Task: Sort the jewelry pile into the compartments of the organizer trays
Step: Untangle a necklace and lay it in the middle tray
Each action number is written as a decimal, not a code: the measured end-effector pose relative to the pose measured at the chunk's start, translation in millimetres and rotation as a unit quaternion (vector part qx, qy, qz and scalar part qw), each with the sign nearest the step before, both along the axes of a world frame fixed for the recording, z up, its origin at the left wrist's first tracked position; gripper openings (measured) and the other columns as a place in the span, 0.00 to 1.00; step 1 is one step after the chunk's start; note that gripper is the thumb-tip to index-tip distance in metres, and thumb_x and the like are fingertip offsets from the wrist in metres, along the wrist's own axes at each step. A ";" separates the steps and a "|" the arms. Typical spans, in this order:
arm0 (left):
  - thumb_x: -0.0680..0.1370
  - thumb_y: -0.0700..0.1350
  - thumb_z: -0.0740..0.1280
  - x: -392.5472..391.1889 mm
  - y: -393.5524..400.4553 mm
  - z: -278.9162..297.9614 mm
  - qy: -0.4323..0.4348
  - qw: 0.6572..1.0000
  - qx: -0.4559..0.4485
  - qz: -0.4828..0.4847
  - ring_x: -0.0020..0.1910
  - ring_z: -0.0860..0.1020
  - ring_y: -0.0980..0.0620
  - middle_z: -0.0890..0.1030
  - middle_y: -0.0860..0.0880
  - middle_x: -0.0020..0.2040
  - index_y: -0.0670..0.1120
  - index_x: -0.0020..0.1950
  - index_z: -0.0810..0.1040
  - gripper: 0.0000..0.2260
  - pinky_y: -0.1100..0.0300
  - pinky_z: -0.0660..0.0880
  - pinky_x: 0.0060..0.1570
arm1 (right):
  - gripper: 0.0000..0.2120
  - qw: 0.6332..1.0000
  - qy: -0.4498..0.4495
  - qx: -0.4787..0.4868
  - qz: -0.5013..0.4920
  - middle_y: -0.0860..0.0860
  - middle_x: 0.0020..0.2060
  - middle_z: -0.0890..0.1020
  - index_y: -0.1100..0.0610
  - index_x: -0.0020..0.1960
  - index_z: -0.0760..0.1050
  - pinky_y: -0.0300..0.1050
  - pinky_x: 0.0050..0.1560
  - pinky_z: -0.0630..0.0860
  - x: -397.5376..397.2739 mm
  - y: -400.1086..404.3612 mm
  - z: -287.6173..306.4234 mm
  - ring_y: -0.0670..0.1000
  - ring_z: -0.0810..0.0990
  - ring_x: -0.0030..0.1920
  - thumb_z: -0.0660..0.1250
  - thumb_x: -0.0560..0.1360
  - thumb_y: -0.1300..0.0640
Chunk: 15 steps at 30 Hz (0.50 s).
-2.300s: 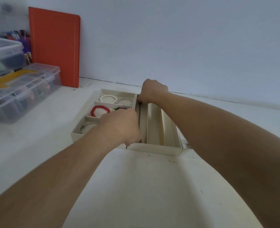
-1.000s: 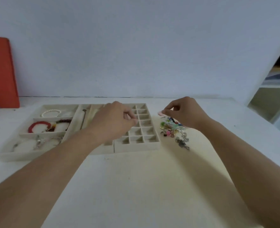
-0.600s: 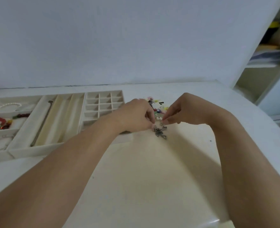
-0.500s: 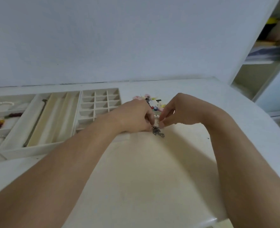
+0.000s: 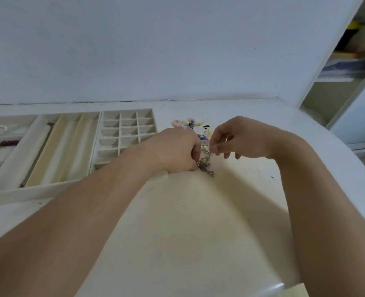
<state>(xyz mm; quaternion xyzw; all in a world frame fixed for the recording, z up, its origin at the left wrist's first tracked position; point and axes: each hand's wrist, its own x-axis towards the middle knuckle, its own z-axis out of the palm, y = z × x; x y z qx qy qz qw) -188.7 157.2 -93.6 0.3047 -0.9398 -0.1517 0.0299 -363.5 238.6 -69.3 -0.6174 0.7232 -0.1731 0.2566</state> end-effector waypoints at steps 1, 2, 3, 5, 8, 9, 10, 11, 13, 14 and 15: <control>0.74 0.48 0.74 0.0 0.1 0.2 0.000 1.000 -0.001 0.003 0.46 0.79 0.52 0.80 0.55 0.43 0.52 0.46 0.82 0.03 0.61 0.72 0.41 | 0.02 1.000 -0.019 -0.002 0.000 0.47 0.39 0.86 0.54 0.45 0.83 0.45 0.40 0.79 -0.7 1.1 0.6 0.46 0.83 0.39 0.71 0.76 0.58; 0.74 0.47 0.74 0.1 -0.2 0.3 0.002 1.000 0.001 0.005 0.46 0.79 0.52 0.80 0.56 0.43 0.53 0.46 0.82 0.03 0.61 0.72 0.41 | 0.02 0.999 -0.032 -0.004 0.002 0.48 0.41 0.86 0.55 0.46 0.82 0.46 0.41 0.79 -0.6 1.9 0.9 0.48 0.84 0.41 0.71 0.76 0.58; 0.74 0.47 0.74 0.6 -0.5 0.9 0.009 1.000 0.009 0.008 0.46 0.79 0.53 0.79 0.56 0.42 0.52 0.46 0.81 0.03 0.61 0.72 0.40 | 0.02 0.999 -0.047 -0.009 0.003 0.49 0.42 0.86 0.56 0.46 0.81 0.47 0.41 0.79 -0.1 2.3 1.2 0.49 0.84 0.43 0.70 0.77 0.58; 0.74 0.47 0.74 2.6 -2.2 3.7 0.033 0.999 0.037 0.013 0.45 0.77 0.58 0.78 0.57 0.42 0.52 0.46 0.82 0.04 0.63 0.71 0.39 | 0.03 0.996 -0.092 -0.021 0.001 0.51 0.45 0.87 0.57 0.47 0.78 0.48 0.41 0.78 1.3 2.9 2.9 0.53 0.85 0.47 0.69 0.79 0.59; 0.75 0.46 0.74 7.1 -5.3 14.4 0.089 0.993 0.072 0.027 0.41 0.76 0.63 0.80 0.57 0.41 0.51 0.45 0.82 0.03 0.67 0.68 0.37 | 0.04 0.991 -0.137 -0.012 -0.004 0.52 0.45 0.88 0.58 0.47 0.75 0.47 0.42 0.76 1.8 4.8 7.4 0.55 0.86 0.48 0.67 0.80 0.59; 0.74 0.46 0.75 8.5 -6.5 18.8 0.120 0.989 0.083 0.036 0.40 0.78 0.60 0.82 0.55 0.41 0.51 0.44 0.82 0.03 0.66 0.69 0.37 | 0.04 0.991 -0.130 0.002 -0.005 0.51 0.45 0.88 0.58 0.47 0.76 0.47 0.43 0.76 1.2 5.1 7.8 0.54 0.86 0.48 0.68 0.80 0.59; 0.74 0.46 0.75 9.5 -7.5 22.8 0.154 0.983 0.089 0.046 0.39 0.80 0.57 0.84 0.54 0.40 0.51 0.42 0.82 0.04 0.65 0.71 0.37 | 0.04 0.993 -0.117 0.019 -0.007 0.51 0.44 0.88 0.58 0.47 0.76 0.47 0.44 0.76 0.6 5.3 7.7 0.54 0.86 0.48 0.68 0.79 0.59; 0.74 0.46 0.76 10.6 -7.9 26.6 0.183 0.977 0.092 0.055 0.40 0.81 0.56 0.84 0.53 0.40 0.51 0.41 0.82 0.04 0.64 0.72 0.38 | 0.03 0.994 -0.104 0.036 -0.008 0.50 0.44 0.88 0.57 0.47 0.76 0.47 0.44 0.76 0.0 5.1 7.2 0.53 0.86 0.47 0.68 0.79 0.58; 0.73 0.47 0.77 12.4 -7.1 32.5 0.219 0.969 0.100 0.061 0.41 0.82 0.56 0.85 0.52 0.41 0.51 0.41 0.83 0.04 0.64 0.74 0.42 | 0.03 0.995 -0.083 0.058 -0.014 0.49 0.44 0.88 0.56 0.47 0.77 0.46 0.44 0.75 -0.5 4.7 6.0 0.51 0.86 0.45 0.68 0.79 0.58; 0.73 0.47 0.77 12.9 -6.6 34.4 0.228 0.966 0.105 0.060 0.42 0.83 0.57 0.86 0.52 0.41 0.51 0.41 0.83 0.04 0.63 0.75 0.44 | 0.02 0.995 -0.073 0.064 -0.017 0.48 0.43 0.88 0.56 0.47 0.77 0.46 0.44 0.75 -0.9 5.0 5.8 0.50 0.85 0.44 0.68 0.79 0.57; 0.73 0.47 0.77 13.7 -5.8 36.0 0.235 0.964 0.110 0.059 0.42 0.83 0.58 0.86 0.53 0.42 0.51 0.42 0.83 0.04 0.63 0.76 0.46 | 0.02 0.996 -0.061 0.068 -0.019 0.47 0.43 0.88 0.55 0.47 0.78 0.45 0.43 0.74 -1.6 5.4 5.5 0.49 0.85 0.43 0.69 0.78 0.57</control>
